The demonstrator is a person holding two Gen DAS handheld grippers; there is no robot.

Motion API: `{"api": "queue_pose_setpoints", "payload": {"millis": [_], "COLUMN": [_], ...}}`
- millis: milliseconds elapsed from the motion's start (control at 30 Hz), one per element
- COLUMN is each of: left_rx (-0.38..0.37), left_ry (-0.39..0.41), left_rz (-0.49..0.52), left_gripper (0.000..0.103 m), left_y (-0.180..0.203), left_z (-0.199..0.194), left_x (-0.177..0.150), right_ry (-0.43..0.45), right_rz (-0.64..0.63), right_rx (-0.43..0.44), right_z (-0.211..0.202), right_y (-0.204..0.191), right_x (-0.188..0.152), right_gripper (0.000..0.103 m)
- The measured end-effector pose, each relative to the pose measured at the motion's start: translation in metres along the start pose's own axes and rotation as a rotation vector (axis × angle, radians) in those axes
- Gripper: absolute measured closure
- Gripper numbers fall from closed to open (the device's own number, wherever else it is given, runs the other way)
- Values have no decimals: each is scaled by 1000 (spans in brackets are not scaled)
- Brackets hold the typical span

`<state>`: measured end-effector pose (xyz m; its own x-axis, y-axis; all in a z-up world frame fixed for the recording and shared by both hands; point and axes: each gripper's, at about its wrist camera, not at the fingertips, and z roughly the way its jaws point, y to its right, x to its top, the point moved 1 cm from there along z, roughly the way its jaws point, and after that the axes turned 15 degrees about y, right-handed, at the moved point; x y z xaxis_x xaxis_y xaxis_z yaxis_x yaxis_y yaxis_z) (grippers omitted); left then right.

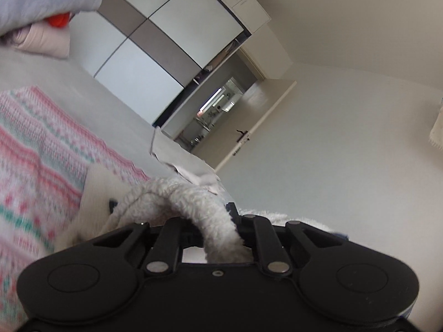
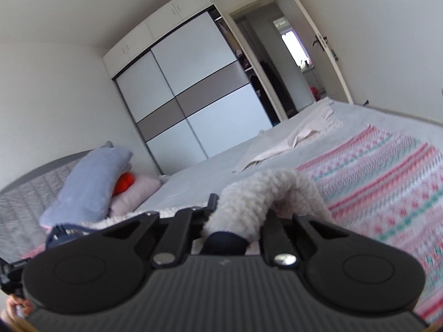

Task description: Fold large clothes

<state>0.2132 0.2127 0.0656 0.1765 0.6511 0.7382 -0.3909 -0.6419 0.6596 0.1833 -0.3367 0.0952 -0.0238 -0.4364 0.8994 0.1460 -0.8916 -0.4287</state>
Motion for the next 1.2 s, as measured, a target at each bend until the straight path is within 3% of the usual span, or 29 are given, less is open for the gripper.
{"api": "queue_pose_setpoints", "payload": {"millis": [200,367,567,633,667,733,800,833,900,933,967,1000,1033,1100,1200], "left_rx": [91,195,299,363,380,356,337,326,305,295,287,294,309,311,319], "left_ry": [92,115,112,33,5,-4,-17,-23,-36,-32,-13,20,72,139,141], "left_rz": [97,45,137,64,6,-88,-104,-94,-80,-74,-51,-16,40,142,272], "left_gripper": [90,89,89,89,89,87,87,84,73,59,49,27,8,3,3], "left_y": [-31,-77,-127,-152,-162,-176,-174,-169,-161,-157,-148,-138,-124,-107,-91], "left_z": [92,170,234,248,250,247,242,239,236,233,227,222,215,205,204], "left_x": [0,-14,-53,-64,-64,-59,-57,-56,-51,-49,-44,-41,-36,-29,-23], "right_ry": [63,31,-41,-123,-160,-132,-114,-98,-49,-32,-19,16,63,94,99], "right_rz": [-24,84,90,83,138,258,327,351,386,388,381,363,338,262,-13], "right_rx": [-94,-178,-282,-342,-360,-325,-286,-263,-210,-185,-174,-180,-175,-153,-196], "right_z": [101,184,258,277,283,276,268,262,250,246,241,233,225,217,216], "right_y": [14,47,87,102,113,128,136,138,138,135,132,128,122,109,73], "right_x": [-9,-35,-91,-118,-127,-127,-128,-128,-125,-120,-115,-111,-105,-92,-82], "right_gripper": [94,94,94,94,95,94,91,90,74,68,51,32,27,28,36]}}
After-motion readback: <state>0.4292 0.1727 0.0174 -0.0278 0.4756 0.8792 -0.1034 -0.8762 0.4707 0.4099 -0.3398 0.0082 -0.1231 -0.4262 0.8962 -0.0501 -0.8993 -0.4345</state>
